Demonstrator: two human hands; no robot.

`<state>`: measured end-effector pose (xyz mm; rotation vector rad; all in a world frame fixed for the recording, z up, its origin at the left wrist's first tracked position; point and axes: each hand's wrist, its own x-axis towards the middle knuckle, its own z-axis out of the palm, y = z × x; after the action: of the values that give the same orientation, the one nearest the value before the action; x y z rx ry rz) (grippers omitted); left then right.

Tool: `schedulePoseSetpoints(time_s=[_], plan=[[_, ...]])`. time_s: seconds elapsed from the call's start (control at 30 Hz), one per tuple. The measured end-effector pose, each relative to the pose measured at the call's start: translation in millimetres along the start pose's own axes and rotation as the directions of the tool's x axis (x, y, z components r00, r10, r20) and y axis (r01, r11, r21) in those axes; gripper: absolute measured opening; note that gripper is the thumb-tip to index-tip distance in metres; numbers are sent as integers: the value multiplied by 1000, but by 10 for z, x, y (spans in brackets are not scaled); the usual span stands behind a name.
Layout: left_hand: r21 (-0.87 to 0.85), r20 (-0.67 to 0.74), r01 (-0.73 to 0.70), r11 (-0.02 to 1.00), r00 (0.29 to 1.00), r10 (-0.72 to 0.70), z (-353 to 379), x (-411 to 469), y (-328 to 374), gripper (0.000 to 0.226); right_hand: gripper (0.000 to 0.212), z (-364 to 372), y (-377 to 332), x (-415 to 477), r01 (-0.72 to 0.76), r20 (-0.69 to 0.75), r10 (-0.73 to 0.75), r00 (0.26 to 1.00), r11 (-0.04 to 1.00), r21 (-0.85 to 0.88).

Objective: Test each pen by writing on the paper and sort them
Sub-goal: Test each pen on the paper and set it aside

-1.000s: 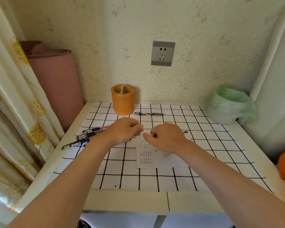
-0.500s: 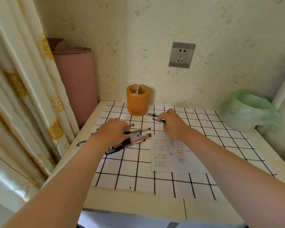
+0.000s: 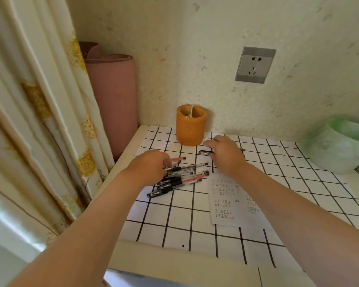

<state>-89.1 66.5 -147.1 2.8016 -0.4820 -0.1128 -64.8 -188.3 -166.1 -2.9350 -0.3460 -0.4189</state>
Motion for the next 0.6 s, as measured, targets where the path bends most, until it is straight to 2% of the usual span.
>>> schedulePoseSetpoints(time_s=[0.1,0.17,0.3,0.5,0.6], plan=[[-34,-17,-11,999,1000,10,23,-14,-10,21,28,-62,-260,8,113,-65,-106,992,987,117],[-72,-24,-12,997,1000,10,16,-30,-11,21,20,-108,-473,-12,179,-9,-181,983,960,215],[-209,-92,-44,977,995,25,-33,-63,4,24,27,-132,-780,-58,248,103,-289,952,923,295],[-347,-87,-86,934,994,59,-100,-163,76,34,18,-196,-789,-150,162,159,-240,958,905,394],[-243,-51,-65,968,997,54,-135,-213,52,33,17,-326,-682,-264,77,151,-157,976,898,434]])
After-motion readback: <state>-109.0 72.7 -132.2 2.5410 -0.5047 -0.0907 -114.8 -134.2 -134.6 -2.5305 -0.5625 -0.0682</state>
